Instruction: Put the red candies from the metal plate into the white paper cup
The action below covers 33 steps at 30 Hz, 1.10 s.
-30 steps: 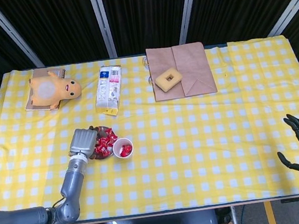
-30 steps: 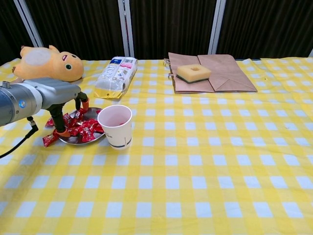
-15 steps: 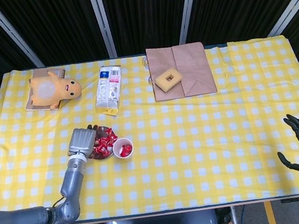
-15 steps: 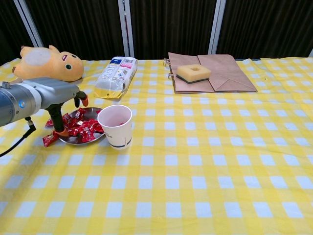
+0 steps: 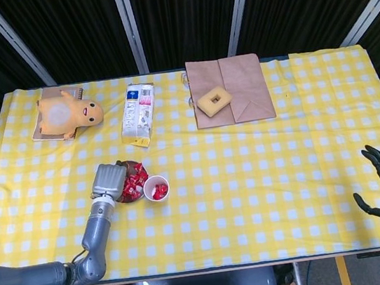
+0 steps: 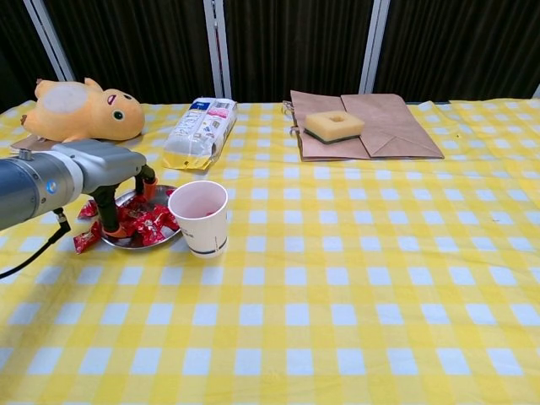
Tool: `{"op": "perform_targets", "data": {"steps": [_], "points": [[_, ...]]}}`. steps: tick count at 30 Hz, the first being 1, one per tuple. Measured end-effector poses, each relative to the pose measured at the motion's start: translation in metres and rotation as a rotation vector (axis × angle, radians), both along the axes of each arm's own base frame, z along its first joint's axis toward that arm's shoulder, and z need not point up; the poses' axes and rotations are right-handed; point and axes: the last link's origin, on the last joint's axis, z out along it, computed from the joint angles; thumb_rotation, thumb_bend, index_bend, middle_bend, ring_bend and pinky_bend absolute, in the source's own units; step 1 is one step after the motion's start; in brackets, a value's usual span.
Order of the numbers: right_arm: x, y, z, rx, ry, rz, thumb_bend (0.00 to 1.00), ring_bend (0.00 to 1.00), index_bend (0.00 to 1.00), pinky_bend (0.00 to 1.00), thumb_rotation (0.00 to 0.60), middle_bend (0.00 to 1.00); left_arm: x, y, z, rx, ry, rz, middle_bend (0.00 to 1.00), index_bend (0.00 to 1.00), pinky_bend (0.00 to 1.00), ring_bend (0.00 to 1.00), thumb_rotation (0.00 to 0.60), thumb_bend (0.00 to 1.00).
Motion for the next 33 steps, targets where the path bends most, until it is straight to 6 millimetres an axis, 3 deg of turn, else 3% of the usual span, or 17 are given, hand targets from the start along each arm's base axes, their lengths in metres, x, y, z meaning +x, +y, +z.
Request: {"op": "perform_targets", "data": {"steps": [13,23,33], "points": [[0.001,0.001,0.0,0.001,-0.004,-0.002,0.42,0.0,0.0,0.0,0.6,0.0,0.0,-0.002,-0.005,-0.014,0.003,-0.008,0.27,0.32,0.94,0.92,0.6,0.23],[0.0,0.001,0.0,0.002,-0.003,-0.003,0.42,0.0,0.0,0.0,0.6,0.0,0.001,-0.001,-0.007,-0.004,0.005,-0.026,0.34,0.41,0.95,0.92,0.6,0.31],[0.0,0.001,0.0,0.001,0.0,-0.004,0.42,0.0,0.0,0.0,0.6,0.0,-0.003,0.001,-0.011,0.02,0.021,-0.056,0.49,0.52,0.95,0.92,0.6,0.36]]}}
